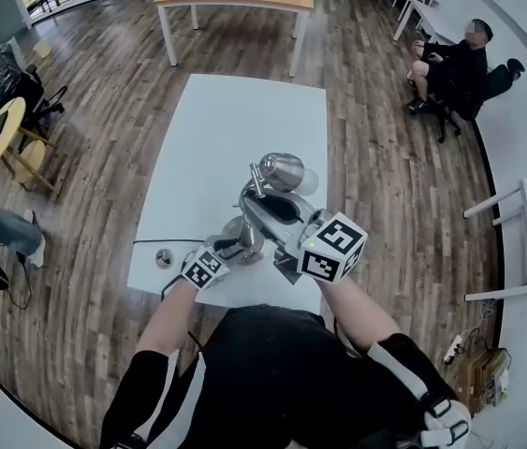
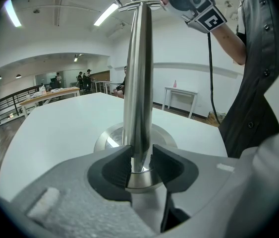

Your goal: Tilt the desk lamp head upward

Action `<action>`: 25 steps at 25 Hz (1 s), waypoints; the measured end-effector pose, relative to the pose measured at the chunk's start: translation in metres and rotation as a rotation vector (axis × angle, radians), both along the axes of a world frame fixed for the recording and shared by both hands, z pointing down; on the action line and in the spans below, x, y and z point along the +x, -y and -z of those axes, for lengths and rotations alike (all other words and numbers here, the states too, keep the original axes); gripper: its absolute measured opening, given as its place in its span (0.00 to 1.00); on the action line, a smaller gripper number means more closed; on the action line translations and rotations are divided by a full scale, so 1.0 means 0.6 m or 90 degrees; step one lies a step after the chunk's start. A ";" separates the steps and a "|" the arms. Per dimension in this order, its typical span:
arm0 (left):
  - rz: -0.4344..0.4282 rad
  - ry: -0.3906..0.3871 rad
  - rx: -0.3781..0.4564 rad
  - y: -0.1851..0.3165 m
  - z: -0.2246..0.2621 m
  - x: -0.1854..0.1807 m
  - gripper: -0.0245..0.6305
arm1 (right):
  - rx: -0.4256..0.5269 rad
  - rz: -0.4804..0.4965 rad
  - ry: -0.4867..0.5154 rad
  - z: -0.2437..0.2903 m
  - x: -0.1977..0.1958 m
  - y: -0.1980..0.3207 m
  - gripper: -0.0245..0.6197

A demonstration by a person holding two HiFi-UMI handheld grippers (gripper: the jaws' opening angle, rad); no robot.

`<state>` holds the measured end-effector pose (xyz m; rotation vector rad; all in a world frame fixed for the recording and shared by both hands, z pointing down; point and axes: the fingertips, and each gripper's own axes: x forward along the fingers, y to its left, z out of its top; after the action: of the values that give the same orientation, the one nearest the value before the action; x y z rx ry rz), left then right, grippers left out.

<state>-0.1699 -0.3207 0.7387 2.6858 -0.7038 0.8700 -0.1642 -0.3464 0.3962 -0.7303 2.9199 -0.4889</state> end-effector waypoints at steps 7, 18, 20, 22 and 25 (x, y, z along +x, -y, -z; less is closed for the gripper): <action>-0.001 -0.002 -0.001 -0.002 -0.003 -0.001 0.26 | 0.025 0.020 -0.027 -0.005 -0.021 -0.009 0.09; -0.006 -0.006 -0.010 -0.005 -0.001 -0.001 0.26 | 0.068 0.041 -0.066 -0.009 -0.048 -0.018 0.09; -0.008 -0.005 -0.012 -0.004 0.000 -0.003 0.26 | 0.073 0.045 -0.071 -0.008 -0.053 -0.018 0.09; -0.011 -0.006 -0.013 -0.005 0.000 -0.005 0.26 | 0.083 0.052 -0.081 -0.009 -0.061 -0.021 0.09; -0.014 -0.007 -0.012 -0.007 -0.003 -0.008 0.26 | 0.099 0.061 -0.102 -0.016 -0.077 -0.028 0.09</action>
<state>-0.1748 -0.3166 0.7406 2.6846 -0.6620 0.8619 -0.2104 -0.3294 0.4058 -0.6389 3.1085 -0.2163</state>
